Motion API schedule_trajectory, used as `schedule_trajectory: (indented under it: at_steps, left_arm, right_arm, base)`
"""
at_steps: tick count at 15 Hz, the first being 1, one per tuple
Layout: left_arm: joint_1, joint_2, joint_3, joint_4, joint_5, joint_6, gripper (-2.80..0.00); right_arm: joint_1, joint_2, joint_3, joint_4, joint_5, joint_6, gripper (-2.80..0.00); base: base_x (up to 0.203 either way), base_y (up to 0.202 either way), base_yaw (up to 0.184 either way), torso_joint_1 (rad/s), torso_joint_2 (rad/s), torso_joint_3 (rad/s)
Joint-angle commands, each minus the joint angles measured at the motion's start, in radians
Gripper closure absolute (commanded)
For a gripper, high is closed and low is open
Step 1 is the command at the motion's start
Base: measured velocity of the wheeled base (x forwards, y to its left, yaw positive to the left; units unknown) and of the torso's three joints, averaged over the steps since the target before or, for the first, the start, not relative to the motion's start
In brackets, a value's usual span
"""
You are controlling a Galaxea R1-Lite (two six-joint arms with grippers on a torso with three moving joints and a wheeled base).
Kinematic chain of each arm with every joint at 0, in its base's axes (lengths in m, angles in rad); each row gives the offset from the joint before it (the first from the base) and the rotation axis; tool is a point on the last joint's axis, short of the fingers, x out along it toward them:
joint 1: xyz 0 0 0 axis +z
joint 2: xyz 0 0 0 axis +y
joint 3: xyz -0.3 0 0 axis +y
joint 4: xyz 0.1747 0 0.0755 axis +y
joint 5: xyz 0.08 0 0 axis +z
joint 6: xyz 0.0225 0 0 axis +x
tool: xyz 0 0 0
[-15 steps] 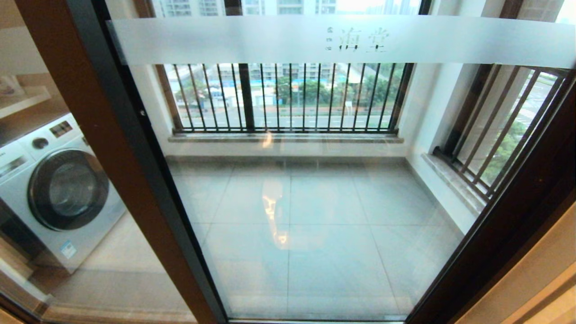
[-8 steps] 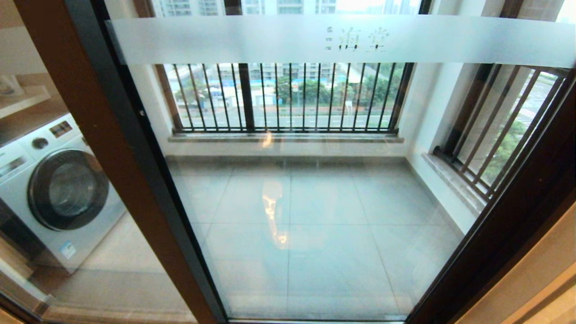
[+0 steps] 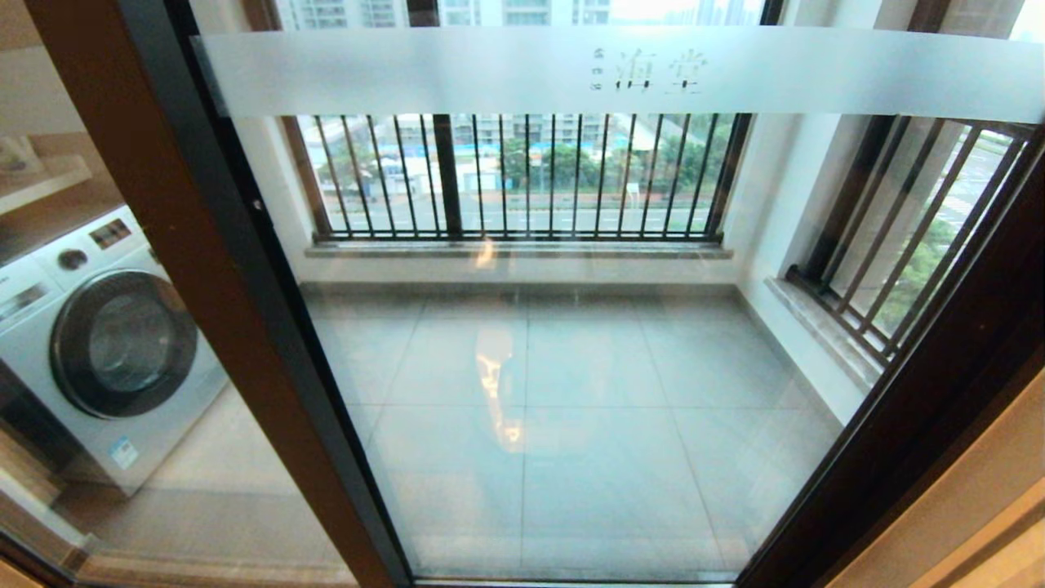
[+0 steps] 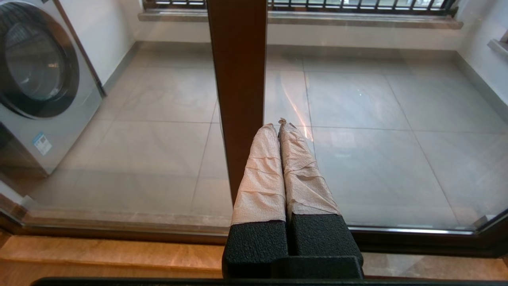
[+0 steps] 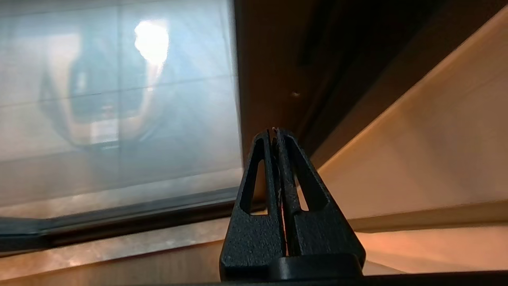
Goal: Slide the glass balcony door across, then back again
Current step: Open the slid door
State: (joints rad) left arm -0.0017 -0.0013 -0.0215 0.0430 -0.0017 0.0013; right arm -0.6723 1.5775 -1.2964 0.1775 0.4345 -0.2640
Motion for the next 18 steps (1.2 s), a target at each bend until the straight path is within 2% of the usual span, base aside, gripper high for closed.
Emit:
schedule_trajectory:
  at_steps: [1, 4, 11, 12, 13, 18]
  left_arm:
    - [0.0, 0.001, 0.0, 0.0, 0.0, 0.0, 0.0]
    - [0.0, 0.0, 0.0, 0.0, 0.0, 0.0, 0.0]
    - [0.0, 0.001, 0.0, 0.0, 0.0, 0.0, 0.0]
    - [0.0, 0.0, 0.0, 0.0, 0.0, 0.0, 0.0]
    - [0.0, 0.001, 0.0, 0.0, 0.0, 0.0, 0.0]
    - [0.0, 0.001, 0.0, 0.0, 0.0, 0.0, 0.0]
  right_arm:
    - [-0.003, 0.066, -0.006, -0.017, -0.004, -0.001, 0.0]
    - [-0.003, 0.104, -0.016, -0.068, -0.019, 0.0, 0.0]
    - [-0.002, 0.145, -0.044, -0.071, -0.027, 0.001, 0.0]
    - [-0.001, 0.148, -0.045, -0.079, -0.027, 0.0, -2.5]
    - [-0.001, 0.155, -0.053, -0.093, -0.026, 0.003, -2.8]
    - [0.008, 0.182, -0.066, -0.098, -0.019, 0.011, -2.8]
  base:
    - [0.0, 0.0, 0.0, 0.0, 0.0, 0.0]
    - [0.0, 0.0, 0.0, 0.0, 0.0, 0.0]
    - [0.0, 0.0, 0.0, 0.0, 0.0, 0.0]
    - [0.0, 0.0, 0.0, 0.0, 0.0, 0.0]
    - [0.0, 0.0, 0.0, 0.0, 0.0, 0.0]
    - [0.0, 0.0, 0.0, 0.0, 0.0, 0.0]
